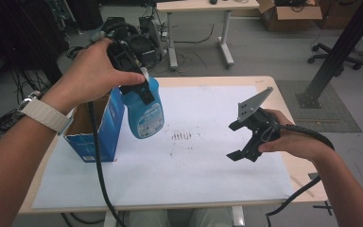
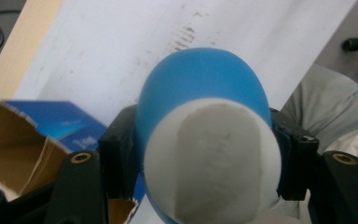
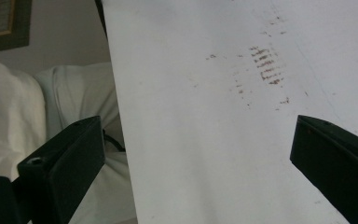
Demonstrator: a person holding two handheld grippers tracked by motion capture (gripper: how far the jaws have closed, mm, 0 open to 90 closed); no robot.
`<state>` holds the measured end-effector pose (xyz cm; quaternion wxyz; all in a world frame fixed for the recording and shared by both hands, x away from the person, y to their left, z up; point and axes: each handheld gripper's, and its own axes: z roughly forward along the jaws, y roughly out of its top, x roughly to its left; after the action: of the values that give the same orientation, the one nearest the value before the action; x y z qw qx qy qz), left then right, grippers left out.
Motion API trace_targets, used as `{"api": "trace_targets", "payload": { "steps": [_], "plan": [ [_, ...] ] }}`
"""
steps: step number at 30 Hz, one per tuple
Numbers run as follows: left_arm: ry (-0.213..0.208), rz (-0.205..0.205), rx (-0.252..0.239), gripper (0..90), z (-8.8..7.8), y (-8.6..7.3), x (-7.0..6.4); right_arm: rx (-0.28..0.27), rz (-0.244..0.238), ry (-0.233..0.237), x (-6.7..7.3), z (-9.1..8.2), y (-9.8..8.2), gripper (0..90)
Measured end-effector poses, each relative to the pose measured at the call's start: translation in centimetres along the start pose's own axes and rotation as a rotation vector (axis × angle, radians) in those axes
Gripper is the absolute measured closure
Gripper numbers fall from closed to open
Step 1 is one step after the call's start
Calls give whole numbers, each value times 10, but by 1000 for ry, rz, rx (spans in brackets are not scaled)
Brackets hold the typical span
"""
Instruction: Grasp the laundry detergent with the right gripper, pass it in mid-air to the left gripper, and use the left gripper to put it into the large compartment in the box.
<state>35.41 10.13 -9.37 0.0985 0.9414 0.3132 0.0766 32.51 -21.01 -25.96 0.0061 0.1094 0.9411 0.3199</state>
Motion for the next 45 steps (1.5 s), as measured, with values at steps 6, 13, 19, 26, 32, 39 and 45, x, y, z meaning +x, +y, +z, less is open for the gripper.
{"api": "trace_targets", "payload": {
  "steps": [6,13,19,26,32,39,45],
  "plan": [
    [35,-116,21,375,-11,1,11,22,14,-40,-3,-7,-6,36],
    [82,-299,35,376,-26,-1,31,26,20,-72,-7,-15,-12,39],
    [126,-417,40,376,-34,-8,49,38,28,-80,-11,-19,-16,44],
    [135,-539,52,376,-35,-20,69,79,26,-88,-15,-20,-17,47],
    [151,-639,70,376,-36,-31,84,113,33,-103,-19,-20,-18,47],
    [168,-717,83,376,-38,-46,101,174,43,-103,-24,-20,-21,47],
    [166,-757,91,376,-35,-57,111,216,41,-103,-28,-23,-19,51]
  ]
}}
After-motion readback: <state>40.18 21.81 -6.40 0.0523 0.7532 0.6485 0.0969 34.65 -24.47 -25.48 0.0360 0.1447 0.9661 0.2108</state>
